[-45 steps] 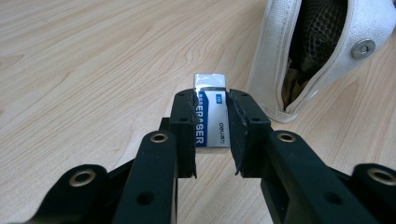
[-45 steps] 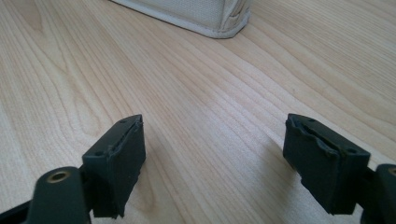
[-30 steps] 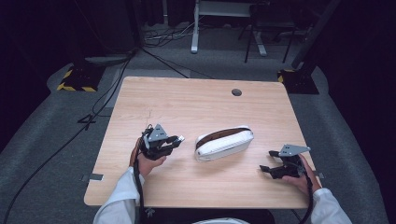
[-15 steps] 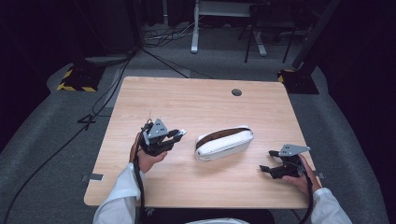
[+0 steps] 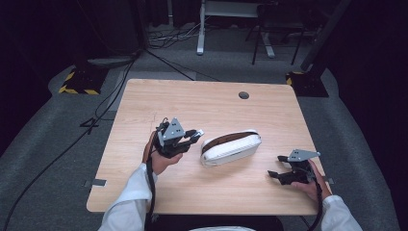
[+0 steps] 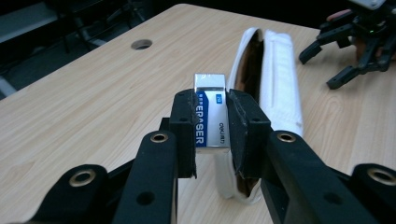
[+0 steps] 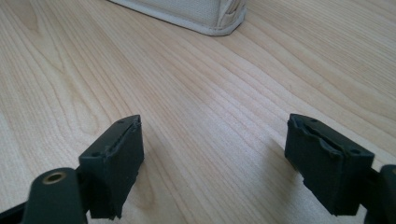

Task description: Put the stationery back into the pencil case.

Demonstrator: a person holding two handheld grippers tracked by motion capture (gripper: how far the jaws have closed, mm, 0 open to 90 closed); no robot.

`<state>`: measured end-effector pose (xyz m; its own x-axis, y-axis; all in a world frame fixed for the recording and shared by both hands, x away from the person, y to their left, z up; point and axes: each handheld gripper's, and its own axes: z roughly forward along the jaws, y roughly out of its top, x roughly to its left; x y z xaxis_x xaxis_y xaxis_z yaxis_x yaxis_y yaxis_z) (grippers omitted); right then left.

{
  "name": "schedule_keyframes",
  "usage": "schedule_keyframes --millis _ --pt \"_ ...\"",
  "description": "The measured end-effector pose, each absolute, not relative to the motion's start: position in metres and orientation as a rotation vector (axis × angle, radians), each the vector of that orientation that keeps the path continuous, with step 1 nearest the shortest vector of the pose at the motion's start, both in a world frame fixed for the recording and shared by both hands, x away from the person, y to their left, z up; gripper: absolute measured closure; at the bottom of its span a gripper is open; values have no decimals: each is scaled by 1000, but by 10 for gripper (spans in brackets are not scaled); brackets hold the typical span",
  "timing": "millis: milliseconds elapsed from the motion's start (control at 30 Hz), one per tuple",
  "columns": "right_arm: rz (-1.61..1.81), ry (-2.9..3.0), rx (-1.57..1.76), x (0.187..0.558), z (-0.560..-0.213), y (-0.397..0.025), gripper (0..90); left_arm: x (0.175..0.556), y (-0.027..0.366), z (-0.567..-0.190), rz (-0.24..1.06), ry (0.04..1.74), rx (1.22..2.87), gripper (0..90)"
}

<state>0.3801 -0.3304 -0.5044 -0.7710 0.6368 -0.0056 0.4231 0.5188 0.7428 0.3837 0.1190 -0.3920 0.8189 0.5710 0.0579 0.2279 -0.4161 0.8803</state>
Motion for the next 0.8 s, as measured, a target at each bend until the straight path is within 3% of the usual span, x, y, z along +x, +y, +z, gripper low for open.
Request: schedule_keyframes --millis 800 --pt "1103 2485 890 380 -504 -330 202 402 45 -397 324 433 2099 728"
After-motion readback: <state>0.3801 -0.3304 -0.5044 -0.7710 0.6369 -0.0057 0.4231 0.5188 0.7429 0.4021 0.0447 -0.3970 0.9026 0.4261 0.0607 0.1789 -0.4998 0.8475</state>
